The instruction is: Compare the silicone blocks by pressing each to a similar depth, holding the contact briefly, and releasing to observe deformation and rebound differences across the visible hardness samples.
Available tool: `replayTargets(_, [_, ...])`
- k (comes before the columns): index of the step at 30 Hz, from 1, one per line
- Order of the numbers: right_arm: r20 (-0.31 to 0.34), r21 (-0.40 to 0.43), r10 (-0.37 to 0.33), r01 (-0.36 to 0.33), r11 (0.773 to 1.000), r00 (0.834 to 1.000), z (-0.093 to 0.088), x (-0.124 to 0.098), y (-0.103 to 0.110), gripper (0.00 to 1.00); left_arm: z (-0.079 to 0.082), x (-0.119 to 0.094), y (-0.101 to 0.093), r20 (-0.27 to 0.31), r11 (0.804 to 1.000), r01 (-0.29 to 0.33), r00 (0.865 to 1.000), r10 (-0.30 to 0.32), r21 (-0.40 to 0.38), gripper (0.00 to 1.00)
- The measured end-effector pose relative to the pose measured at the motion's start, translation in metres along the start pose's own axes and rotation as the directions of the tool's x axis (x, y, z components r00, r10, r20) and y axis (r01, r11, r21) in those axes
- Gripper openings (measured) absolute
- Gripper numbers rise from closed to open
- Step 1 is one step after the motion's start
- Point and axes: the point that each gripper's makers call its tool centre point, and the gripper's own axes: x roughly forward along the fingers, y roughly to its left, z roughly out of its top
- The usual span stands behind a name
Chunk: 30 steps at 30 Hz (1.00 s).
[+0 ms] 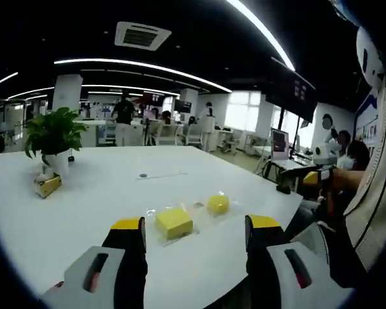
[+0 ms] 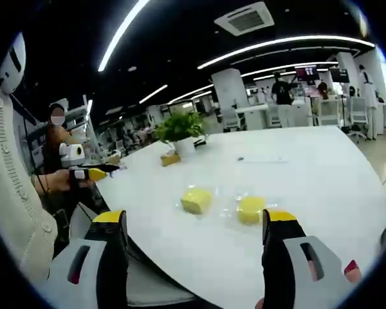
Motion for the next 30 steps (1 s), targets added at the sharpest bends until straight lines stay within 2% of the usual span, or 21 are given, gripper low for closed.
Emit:
replayTargets(18, [-0.017, 0.017, 0.009, -0.009, 1.000, 1.000, -0.006, 0.002, 0.010, 0.77, -0.011, -0.003, 0.000, -0.025, 1.000, -0.015, 1.000, 0.015, -0.003, 0.62])
replayTargets(30, [-0.019, 0.028, 0.006, -0.006, 1.000, 1.000, -0.013, 0.000, -0.005, 0.76, -0.016, -0.001, -0.001, -0.040, 1.000, -0.011, 0.999, 0.011, -0.009, 0.62])
